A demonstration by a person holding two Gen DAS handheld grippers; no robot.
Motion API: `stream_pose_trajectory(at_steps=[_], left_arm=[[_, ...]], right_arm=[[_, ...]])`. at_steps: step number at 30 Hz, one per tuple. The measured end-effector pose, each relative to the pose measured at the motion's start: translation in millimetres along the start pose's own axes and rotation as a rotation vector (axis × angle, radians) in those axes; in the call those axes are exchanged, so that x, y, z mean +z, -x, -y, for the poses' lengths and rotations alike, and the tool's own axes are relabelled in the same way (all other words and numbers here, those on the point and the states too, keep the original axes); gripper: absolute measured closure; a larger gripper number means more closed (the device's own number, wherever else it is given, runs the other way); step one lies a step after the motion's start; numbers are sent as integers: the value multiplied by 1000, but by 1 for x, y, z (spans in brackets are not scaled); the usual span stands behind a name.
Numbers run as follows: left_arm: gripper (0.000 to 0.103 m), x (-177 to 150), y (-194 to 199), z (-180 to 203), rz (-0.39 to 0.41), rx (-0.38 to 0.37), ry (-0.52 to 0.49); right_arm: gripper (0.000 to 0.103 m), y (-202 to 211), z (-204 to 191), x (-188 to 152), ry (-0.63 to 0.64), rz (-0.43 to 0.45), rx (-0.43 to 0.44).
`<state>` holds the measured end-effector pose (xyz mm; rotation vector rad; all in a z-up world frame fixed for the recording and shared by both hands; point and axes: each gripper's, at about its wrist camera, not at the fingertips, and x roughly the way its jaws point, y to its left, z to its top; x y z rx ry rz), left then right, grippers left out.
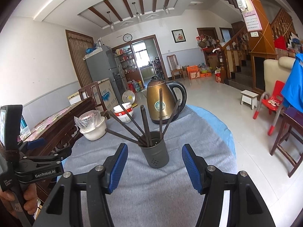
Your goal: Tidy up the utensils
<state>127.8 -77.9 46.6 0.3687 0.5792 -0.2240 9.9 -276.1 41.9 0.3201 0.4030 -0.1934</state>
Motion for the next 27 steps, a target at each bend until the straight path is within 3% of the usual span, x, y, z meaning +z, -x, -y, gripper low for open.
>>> stream_pose_trajectory(at_steps=[27], left_arm=[[8, -38, 48, 7, 23, 50, -19]], right_arm=[[39, 39, -17, -23, -6, 17, 34]])
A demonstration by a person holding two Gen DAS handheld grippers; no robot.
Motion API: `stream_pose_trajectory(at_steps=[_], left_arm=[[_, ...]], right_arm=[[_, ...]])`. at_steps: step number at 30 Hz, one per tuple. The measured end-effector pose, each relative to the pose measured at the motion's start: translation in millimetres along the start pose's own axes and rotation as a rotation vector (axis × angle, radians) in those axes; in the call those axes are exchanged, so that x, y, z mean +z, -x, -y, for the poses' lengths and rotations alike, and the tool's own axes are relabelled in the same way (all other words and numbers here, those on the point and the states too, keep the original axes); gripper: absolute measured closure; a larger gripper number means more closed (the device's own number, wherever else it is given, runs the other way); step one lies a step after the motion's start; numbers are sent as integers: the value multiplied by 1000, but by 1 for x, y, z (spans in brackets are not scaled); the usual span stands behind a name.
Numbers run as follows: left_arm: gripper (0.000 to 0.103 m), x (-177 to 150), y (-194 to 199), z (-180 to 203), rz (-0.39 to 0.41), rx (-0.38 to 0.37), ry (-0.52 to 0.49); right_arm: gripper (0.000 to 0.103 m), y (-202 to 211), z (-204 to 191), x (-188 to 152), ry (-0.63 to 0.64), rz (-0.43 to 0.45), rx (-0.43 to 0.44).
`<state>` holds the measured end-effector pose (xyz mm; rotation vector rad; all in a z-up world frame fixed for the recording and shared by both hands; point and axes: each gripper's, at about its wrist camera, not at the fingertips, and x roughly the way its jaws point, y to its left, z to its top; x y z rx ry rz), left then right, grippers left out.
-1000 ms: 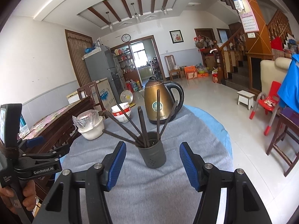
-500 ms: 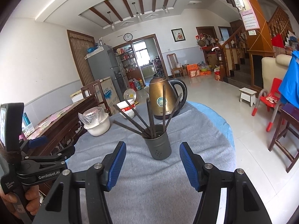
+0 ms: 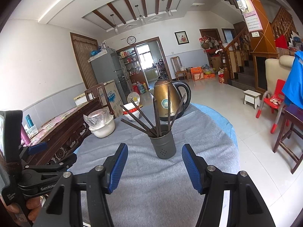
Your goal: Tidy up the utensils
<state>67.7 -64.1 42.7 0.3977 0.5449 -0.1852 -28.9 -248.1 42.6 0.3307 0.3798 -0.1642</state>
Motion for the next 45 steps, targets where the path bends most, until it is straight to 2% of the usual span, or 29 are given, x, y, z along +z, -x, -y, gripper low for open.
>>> stream_pose_trajectory(at_steps=[32, 45], left_arm=[[7, -19, 49, -23, 65, 40, 30], [7, -20, 53, -30, 75, 31, 46]], right_arm=[[39, 34, -21, -6, 28, 49, 18], [39, 39, -31, -5, 43, 60, 2]])
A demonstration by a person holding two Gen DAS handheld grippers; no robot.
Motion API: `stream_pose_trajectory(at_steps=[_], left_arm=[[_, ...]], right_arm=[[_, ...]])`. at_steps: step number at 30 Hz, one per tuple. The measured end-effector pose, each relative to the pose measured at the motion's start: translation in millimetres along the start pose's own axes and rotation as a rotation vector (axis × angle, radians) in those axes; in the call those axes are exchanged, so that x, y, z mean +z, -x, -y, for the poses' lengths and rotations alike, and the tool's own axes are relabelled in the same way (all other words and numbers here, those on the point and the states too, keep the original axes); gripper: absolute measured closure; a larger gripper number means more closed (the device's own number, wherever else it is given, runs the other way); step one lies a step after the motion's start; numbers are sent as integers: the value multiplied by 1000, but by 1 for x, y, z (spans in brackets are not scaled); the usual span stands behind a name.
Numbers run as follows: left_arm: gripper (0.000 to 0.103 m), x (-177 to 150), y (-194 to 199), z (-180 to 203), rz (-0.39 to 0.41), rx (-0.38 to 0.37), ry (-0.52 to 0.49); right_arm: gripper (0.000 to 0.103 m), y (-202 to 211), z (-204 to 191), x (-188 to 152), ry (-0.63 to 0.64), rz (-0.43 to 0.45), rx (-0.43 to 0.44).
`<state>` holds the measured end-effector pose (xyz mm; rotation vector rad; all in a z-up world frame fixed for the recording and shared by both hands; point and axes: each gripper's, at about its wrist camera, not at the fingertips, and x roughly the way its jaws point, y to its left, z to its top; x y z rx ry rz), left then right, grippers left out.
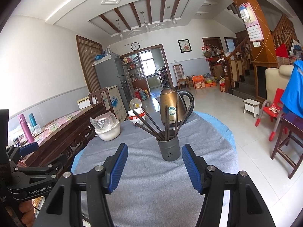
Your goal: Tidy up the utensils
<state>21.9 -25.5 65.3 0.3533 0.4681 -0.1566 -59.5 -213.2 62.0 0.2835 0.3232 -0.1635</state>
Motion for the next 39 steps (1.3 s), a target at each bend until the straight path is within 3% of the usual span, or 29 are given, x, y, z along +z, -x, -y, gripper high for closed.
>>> stream_pose_trajectory(at_steps=[14, 39], left_arm=[[7, 2, -14, -5, -10, -21, 18], [7, 21, -90, -10, -91, -50, 41]], right_arm=[[39, -10, -9, 7, 24, -4, -38], [39, -95, -8, 19, 43, -88, -103]])
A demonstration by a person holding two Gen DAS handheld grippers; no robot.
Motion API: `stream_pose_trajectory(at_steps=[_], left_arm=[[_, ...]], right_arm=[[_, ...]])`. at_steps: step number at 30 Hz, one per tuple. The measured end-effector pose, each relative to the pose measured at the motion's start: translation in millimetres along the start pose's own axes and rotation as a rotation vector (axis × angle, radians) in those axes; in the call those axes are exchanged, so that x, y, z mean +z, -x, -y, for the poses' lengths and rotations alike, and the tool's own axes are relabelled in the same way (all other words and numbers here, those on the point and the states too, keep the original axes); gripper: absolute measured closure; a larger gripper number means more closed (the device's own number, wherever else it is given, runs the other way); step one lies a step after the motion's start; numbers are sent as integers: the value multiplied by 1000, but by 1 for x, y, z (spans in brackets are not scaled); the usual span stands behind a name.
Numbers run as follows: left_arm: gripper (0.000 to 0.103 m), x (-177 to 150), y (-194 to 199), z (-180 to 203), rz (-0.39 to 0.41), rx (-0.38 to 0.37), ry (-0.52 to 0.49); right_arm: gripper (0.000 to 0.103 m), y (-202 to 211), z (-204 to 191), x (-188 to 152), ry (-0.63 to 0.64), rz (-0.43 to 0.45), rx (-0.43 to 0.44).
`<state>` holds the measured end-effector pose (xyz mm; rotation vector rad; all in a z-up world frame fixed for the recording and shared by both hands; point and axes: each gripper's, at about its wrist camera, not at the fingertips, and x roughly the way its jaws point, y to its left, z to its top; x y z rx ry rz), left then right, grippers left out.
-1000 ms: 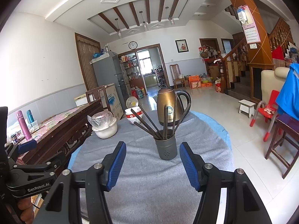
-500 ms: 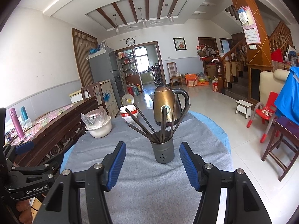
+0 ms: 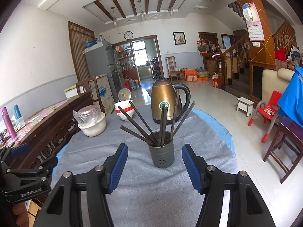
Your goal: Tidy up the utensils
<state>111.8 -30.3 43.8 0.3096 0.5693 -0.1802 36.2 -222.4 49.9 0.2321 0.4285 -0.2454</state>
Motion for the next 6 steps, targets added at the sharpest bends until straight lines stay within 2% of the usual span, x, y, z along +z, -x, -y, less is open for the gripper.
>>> stream_pose_trajectory(at_steps=[3, 6], left_arm=[[7, 3, -17, -2, -16, -9, 18], [7, 3, -51, -9, -78, -29, 70]], right_arm=[[39, -19, 9, -2, -13, -22, -20], [39, -47, 25, -6, -14, -49, -70]])
